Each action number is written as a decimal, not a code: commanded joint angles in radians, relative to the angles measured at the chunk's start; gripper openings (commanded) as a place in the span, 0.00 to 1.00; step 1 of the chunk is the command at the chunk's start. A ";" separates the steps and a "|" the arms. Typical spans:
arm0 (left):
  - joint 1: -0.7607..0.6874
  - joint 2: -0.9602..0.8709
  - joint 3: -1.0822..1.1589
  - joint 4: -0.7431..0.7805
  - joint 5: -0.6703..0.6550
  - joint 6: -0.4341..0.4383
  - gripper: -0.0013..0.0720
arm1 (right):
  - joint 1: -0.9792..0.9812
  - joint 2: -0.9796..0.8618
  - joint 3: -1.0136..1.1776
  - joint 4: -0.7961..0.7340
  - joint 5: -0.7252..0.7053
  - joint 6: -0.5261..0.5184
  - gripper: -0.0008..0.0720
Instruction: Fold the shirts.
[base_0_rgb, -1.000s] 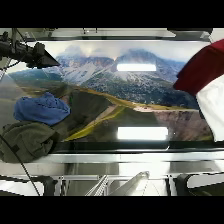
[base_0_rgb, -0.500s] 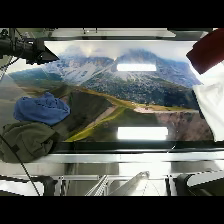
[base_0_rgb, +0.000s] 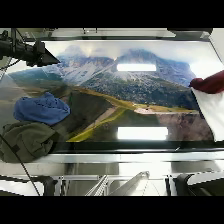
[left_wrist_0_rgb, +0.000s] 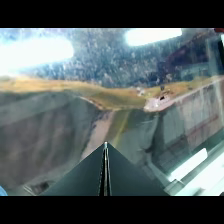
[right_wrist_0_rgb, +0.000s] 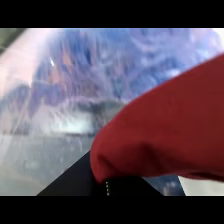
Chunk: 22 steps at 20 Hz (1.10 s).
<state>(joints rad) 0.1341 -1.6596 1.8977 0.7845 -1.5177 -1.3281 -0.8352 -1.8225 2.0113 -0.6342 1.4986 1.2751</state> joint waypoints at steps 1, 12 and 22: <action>-0.015 0.000 0.000 0.001 -0.027 0.001 0.02 | -0.004 0.027 -0.011 -0.071 0.129 0.041 0.03; -0.178 -0.001 0.000 0.002 -0.040 0.049 0.02 | -0.018 0.132 -0.153 -0.535 0.301 0.302 0.03; -0.206 -0.001 0.000 0.001 -0.096 0.048 0.02 | -0.019 0.157 -0.405 -0.814 0.321 0.476 0.94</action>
<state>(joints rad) -0.0696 -1.6596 1.8977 0.7868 -1.6058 -1.2808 -0.8555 -1.6669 1.6531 -1.3701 1.8015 1.7061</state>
